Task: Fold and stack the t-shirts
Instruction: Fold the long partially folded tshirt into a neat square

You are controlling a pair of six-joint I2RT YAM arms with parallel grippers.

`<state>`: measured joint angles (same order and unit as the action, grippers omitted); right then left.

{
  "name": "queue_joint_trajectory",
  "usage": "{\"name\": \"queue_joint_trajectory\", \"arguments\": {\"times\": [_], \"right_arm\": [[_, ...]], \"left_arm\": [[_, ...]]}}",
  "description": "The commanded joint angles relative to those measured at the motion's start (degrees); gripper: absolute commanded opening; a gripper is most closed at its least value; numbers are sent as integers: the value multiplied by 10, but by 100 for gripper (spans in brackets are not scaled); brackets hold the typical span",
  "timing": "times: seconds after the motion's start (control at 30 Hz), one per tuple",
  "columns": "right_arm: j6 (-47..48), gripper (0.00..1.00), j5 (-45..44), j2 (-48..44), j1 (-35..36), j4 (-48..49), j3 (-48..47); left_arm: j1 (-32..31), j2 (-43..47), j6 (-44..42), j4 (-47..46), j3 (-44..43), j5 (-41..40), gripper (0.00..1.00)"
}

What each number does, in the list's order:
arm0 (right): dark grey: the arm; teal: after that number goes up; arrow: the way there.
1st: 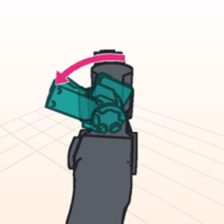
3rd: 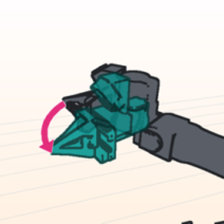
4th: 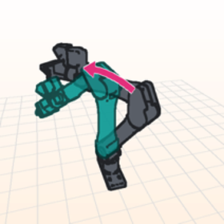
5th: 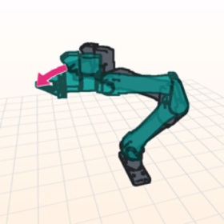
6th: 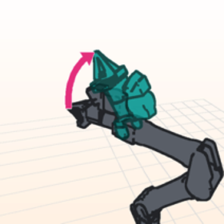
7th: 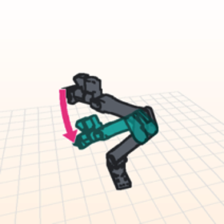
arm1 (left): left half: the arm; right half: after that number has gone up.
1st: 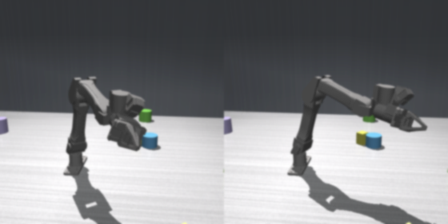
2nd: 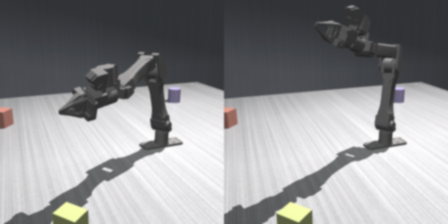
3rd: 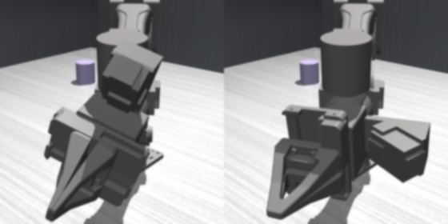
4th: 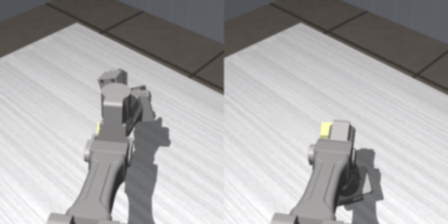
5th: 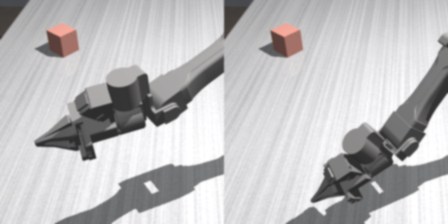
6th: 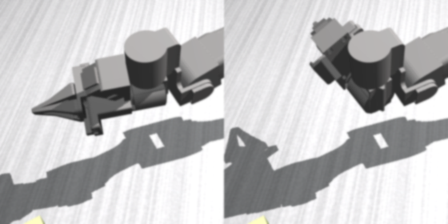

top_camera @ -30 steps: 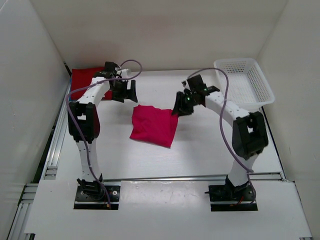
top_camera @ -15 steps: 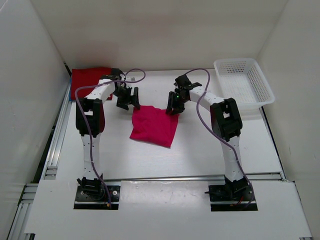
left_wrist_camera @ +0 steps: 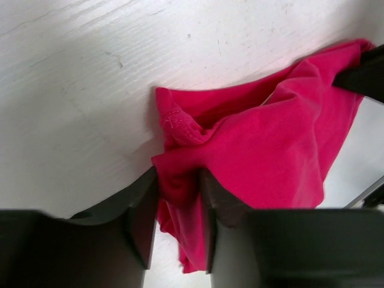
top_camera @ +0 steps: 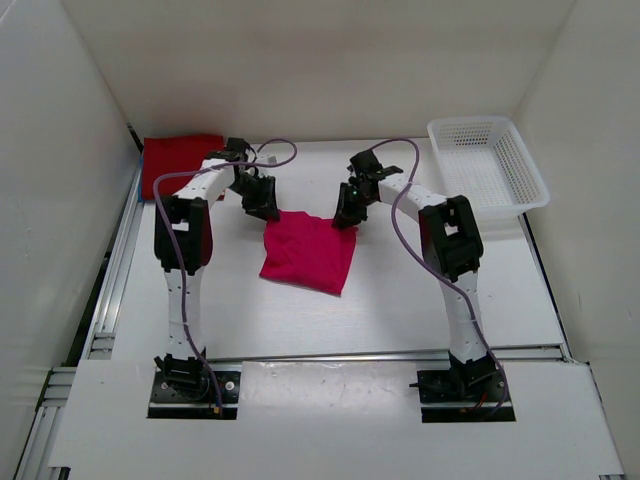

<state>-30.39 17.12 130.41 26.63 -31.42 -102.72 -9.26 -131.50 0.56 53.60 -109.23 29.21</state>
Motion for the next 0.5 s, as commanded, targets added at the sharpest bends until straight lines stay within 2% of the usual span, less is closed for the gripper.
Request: {"name": "queue_joint_trajectory", "arguments": {"times": [0.0,0.03,0.1,0.2,0.47], "right_arm": [[-13,23,14,15,0,18,-26],[-19,12,14,15,0,18,-26],[-19,6,14,15,-5,24,-26],[-19,5,1,-9,-5,35,-8],[-12,3,-33,-96,1,62,43]], "left_arm": [[-3,-4,-6,1,-12,24,40],[-3,-4,-6,1,-20,30,23],[-3,-9,-6,6,-27,36,10],[-3,-9,-6,6,-34,36,10],[-9,60,-6,0,-29,14,10]]}}
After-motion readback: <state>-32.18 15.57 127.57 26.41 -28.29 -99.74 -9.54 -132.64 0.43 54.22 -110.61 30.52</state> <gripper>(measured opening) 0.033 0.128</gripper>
